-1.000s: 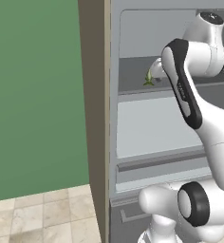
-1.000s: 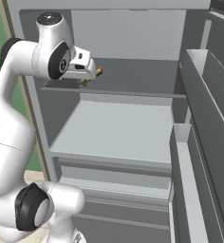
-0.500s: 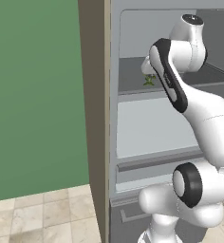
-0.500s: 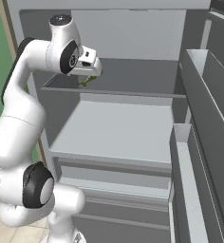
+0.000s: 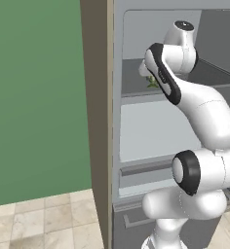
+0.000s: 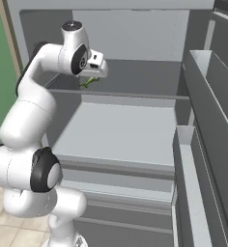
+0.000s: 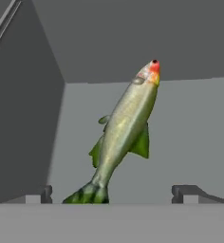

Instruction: Gather the squash and mushroom from the fridge and place them on a tray on the dining counter. Then gather the chicken drumstick and fish from the fridge and place them on the other tray.

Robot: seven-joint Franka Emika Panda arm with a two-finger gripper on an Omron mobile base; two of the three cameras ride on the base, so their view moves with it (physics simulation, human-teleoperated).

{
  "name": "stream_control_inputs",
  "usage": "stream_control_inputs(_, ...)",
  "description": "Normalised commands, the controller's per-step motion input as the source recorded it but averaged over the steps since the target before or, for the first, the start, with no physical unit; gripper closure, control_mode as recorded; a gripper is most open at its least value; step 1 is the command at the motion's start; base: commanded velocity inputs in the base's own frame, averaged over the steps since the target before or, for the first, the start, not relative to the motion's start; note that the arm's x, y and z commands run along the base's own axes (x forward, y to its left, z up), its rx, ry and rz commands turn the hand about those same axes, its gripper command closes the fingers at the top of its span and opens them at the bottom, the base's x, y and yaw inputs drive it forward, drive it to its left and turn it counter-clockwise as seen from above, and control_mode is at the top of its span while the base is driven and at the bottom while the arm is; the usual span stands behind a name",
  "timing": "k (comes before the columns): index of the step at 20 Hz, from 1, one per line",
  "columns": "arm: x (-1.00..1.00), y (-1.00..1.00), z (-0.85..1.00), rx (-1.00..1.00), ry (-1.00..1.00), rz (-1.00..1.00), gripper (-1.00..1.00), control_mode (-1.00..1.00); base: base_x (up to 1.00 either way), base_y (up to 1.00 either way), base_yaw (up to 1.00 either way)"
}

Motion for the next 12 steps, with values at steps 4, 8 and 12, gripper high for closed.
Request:
stream_control_inputs(4,0.32,0.00,-0.13,0.00,0.00,-0.03,-1.00,-1.00,0.00,0.00,0.00)
stream_control_inputs(8,0.32,0.01,-0.01,0.00,0.00,-0.04,-1.00,-1.00,0.00,0.00,0.00)
stream_control_inputs(12,0.30,0.01,-0.02,0.00,0.00,-0.04,-1.00,-1.00,0.00,0.00,0.00)
